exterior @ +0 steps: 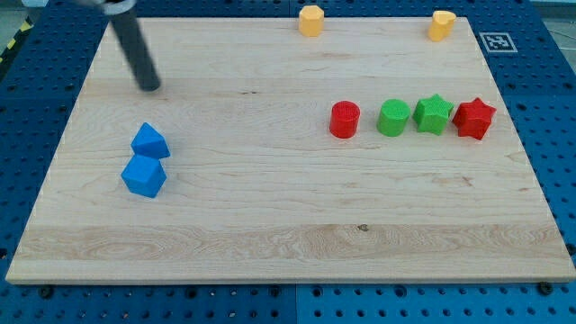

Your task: Drag the yellow hexagon downwards of the board

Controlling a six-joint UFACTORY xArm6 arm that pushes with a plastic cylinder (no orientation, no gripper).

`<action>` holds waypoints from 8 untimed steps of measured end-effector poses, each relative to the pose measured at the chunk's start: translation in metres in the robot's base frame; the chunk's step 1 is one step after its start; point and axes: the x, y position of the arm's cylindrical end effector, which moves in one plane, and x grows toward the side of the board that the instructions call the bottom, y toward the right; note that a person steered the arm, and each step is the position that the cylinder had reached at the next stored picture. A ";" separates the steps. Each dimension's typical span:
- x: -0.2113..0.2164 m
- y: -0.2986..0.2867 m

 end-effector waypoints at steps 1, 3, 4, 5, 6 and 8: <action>-0.046 0.076; -0.089 0.235; -0.133 0.264; -0.132 0.241; -0.126 0.182; -0.109 0.083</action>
